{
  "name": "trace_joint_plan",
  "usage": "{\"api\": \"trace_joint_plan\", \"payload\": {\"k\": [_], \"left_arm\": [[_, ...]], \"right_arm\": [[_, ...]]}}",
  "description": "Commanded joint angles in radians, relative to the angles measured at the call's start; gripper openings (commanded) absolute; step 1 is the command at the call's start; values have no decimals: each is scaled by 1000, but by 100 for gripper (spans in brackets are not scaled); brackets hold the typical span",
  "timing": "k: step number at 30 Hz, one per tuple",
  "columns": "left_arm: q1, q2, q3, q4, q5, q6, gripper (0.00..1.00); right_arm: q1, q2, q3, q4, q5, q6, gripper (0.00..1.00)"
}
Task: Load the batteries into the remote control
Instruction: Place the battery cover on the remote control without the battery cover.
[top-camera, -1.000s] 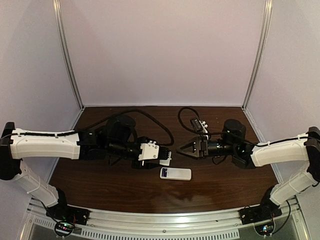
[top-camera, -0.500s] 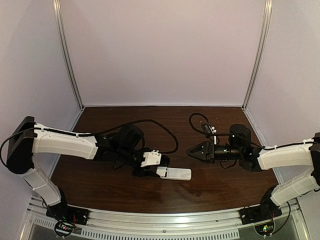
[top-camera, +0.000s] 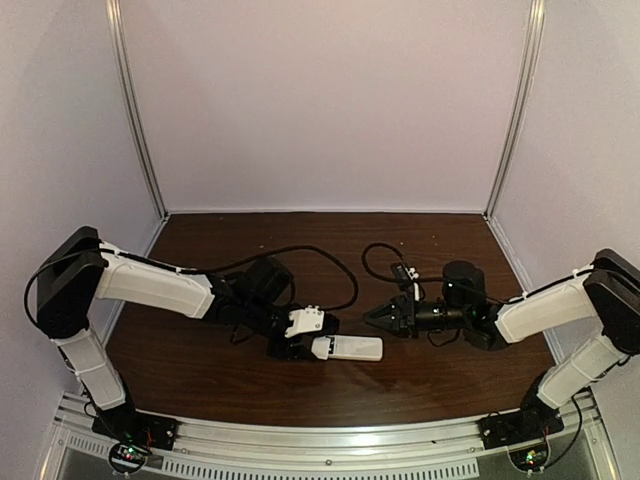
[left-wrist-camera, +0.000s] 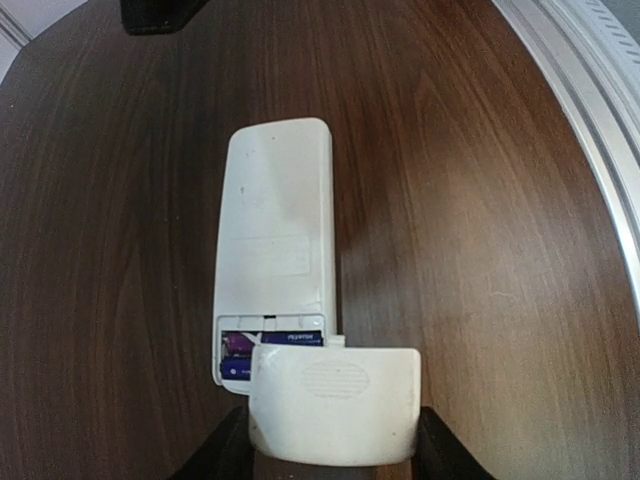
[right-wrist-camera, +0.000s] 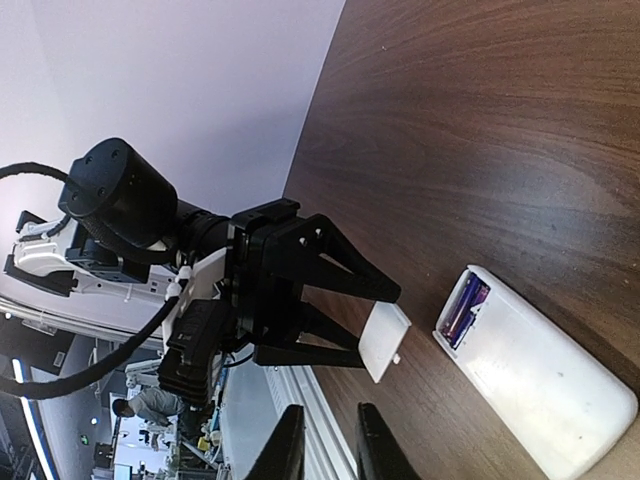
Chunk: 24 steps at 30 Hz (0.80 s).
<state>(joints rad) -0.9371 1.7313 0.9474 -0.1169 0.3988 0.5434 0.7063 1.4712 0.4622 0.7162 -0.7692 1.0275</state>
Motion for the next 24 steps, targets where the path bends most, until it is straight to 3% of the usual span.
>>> {"api": "trace_joint_plan", "payload": {"k": [1, 12, 24], "left_arm": [[8, 35, 28, 56, 30, -24, 29], [16, 87, 45, 87, 26, -29, 29], [37, 124, 64, 88, 22, -37, 30]], "right_arm": [[29, 51, 0, 69, 21, 31, 17], [55, 208, 22, 227, -1, 115, 22], [71, 312, 42, 378, -12, 210, 47]]}}
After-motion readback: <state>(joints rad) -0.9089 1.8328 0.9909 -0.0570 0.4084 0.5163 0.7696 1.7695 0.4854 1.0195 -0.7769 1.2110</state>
